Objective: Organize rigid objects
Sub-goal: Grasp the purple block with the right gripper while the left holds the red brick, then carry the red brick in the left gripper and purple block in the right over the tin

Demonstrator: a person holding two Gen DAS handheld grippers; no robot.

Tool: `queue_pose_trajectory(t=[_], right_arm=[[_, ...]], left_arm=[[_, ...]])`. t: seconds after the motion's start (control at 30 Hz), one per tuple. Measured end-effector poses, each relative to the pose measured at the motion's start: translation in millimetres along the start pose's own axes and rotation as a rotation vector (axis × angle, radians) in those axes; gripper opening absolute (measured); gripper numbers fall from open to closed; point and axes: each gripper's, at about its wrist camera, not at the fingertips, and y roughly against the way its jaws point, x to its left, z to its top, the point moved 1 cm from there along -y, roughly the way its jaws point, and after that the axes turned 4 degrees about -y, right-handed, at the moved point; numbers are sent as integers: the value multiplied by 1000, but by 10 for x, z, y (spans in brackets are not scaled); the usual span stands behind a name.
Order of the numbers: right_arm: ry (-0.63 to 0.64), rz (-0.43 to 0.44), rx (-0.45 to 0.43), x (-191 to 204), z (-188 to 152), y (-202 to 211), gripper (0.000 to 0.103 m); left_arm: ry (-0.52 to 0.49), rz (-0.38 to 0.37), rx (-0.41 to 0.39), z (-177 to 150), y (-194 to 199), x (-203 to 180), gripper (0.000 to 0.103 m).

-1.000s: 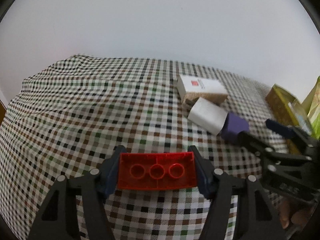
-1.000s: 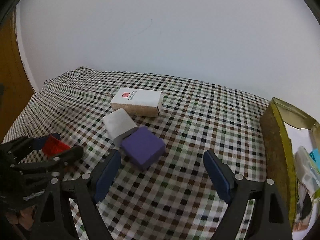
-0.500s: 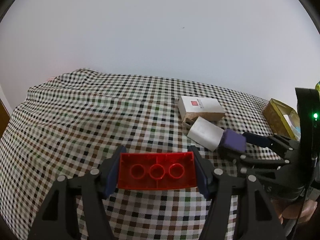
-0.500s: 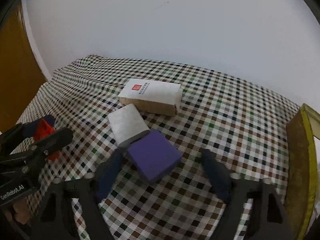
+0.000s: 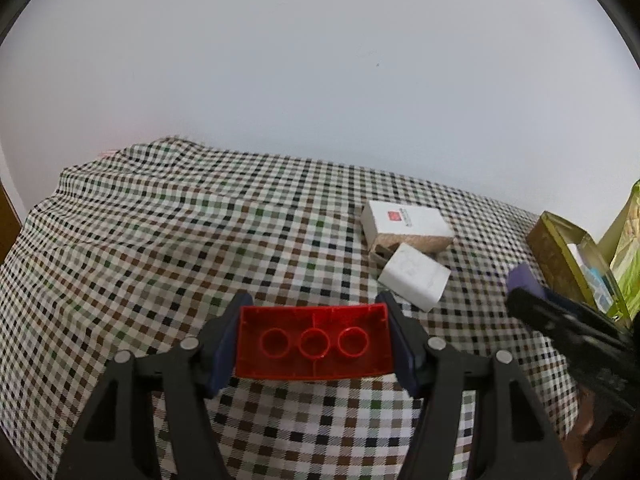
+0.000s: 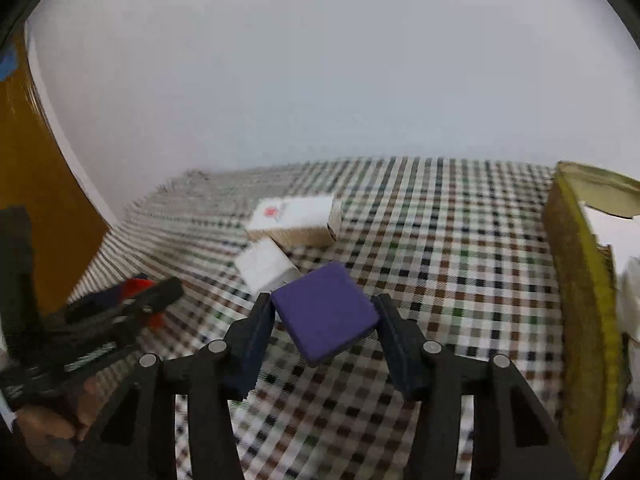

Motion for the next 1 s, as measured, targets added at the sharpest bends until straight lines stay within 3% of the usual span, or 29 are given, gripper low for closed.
queue_pose_trajectory(t=[0.27,1.0], right_arm=[[27,-79,-116,47,-50,325,54],[26,-139,-280,-436,-13,1086,54]], left_arm=[[-2,29,-48,-61,129,-202,64],[-88,35,-89,-140,240,-1155,64]])
